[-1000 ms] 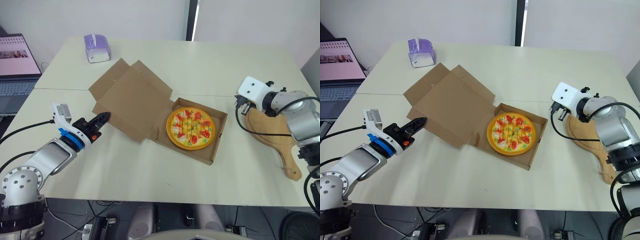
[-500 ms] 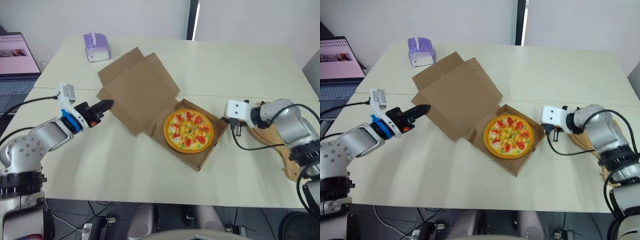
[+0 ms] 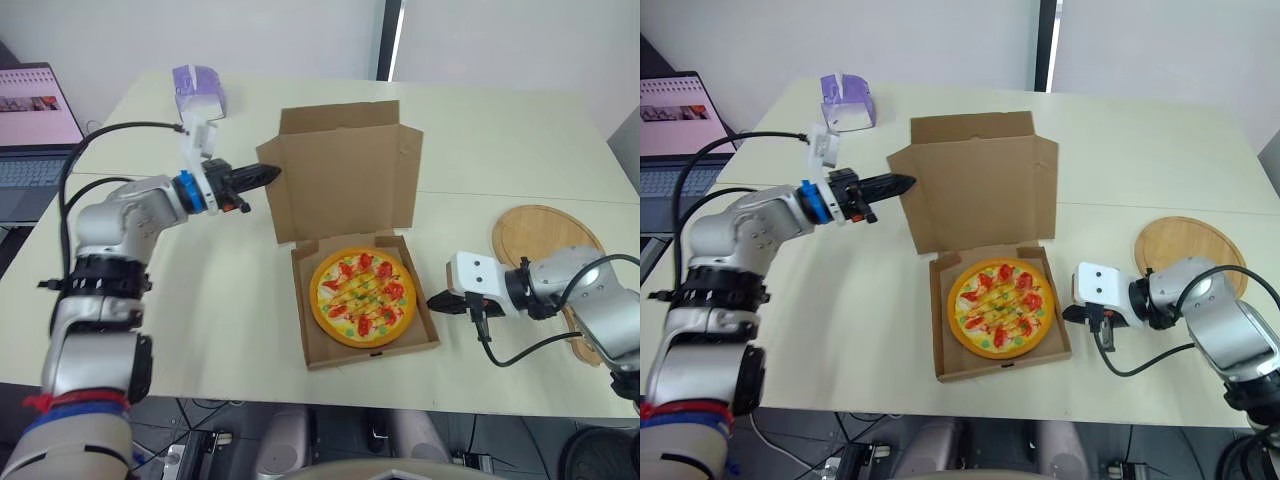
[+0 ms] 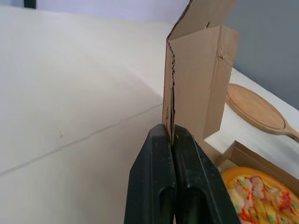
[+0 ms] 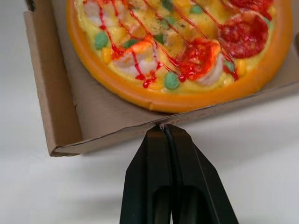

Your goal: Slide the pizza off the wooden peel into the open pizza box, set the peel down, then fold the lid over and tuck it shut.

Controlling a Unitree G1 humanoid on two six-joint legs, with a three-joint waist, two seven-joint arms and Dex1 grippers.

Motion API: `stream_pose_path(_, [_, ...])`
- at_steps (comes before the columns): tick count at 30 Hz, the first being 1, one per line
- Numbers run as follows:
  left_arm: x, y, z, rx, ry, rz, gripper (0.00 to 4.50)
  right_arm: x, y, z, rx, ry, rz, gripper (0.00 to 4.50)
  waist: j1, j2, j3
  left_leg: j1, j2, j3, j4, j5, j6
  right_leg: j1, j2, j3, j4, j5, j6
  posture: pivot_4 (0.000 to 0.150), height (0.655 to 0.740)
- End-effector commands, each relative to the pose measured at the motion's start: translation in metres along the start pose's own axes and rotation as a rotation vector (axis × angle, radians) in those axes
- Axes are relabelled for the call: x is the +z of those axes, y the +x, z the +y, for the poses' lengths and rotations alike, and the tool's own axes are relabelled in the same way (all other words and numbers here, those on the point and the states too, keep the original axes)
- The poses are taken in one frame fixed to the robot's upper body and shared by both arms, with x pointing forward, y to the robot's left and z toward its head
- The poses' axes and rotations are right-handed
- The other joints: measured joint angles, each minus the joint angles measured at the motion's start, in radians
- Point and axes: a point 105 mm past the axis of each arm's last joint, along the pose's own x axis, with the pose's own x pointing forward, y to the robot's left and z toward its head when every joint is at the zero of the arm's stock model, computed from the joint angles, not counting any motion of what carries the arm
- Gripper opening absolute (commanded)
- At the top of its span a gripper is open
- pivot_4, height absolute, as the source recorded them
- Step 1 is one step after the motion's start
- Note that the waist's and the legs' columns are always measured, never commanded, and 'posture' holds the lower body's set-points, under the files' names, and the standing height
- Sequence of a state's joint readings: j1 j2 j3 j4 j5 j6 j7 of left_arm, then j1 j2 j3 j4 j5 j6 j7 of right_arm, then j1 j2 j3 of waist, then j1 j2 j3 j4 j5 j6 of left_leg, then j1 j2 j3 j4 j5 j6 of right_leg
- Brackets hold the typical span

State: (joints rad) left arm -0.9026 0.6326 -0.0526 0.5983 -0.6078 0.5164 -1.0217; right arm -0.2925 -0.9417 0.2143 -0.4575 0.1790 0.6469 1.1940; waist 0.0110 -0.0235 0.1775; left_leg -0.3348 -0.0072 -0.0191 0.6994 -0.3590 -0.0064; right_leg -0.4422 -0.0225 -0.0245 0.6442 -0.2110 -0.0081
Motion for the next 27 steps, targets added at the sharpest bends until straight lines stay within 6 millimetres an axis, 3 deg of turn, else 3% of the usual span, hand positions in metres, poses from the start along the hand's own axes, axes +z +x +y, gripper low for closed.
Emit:
stream_pose_path(1, [0.015,0.013,-0.004,-0.064,0.114,-0.031,0.00,0.013,-0.003,0.007,-0.022,0.027,-0.026,0.07,0.000,0.000,0.000,-0.001,0.000,0.000,0.000,0.000,0.000,0.000,0.000,0.000,0.000,0.000,0.000,0.150,0.7218])
stream_pose_path(5, [0.027,0.026,-0.003,-0.080,0.177,-0.065,0.00,0.008,-0.001,-0.002,-0.127,0.052,-0.010,0.07,-0.001,-0.001,0.000,-0.005,0.000,-0.002,0.001,0.000,0.000,-0.003,0.000,-0.002,0.000,0.000,0.000,0.150,0.7218])
stream_pose_path(12, [0.046,0.034,0.002,-0.021,0.253,-0.159,0.00,0.005,-0.047,-0.060,-0.519,0.137,-0.097,0.07,-0.003,-0.002,0.001,-0.013,0.000,-0.004,0.004,0.000,0.000,-0.009,-0.001,-0.005,0.001,0.000,0.000,0.150,0.7218])
stream_pose_path(15, [0.047,0.035,0.000,-0.025,0.268,-0.169,0.00,0.017,-0.074,-0.086,-0.688,0.230,-0.243,0.63,-0.006,-0.002,0.001,-0.012,0.000,-0.003,0.004,0.000,0.000,-0.009,-0.001,-0.006,0.002,0.001,0.000,0.150,0.7218])
stream_pose_path(21, [0.047,0.037,-0.005,-0.055,0.285,-0.177,0.00,0.051,-0.108,-0.116,-0.818,0.347,-0.483,2.77,-0.008,-0.002,0.001,-0.013,0.000,-0.004,0.004,0.000,0.001,-0.009,-0.001,-0.007,0.003,0.001,0.000,0.150,0.7218])
stream_pose_path(24, [0.048,0.038,-0.007,-0.058,0.288,-0.185,0.00,0.067,-0.113,-0.126,-0.812,0.412,-0.570,3.70,-0.011,-0.002,0.001,-0.013,0.000,-0.004,0.004,0.000,0.001,-0.009,-0.001,-0.007,0.003,0.001,-0.001,0.150,0.7218])
stream_pose_path(27, [0.048,0.037,-0.008,-0.062,0.290,-0.187,0.00,0.081,-0.109,-0.134,-0.774,0.471,-0.641,3.70,-0.012,-0.002,0.001,-0.014,0.000,-0.004,0.004,0.000,0.001,-0.010,-0.001,-0.008,0.003,0.001,-0.001,0.150,0.7218])
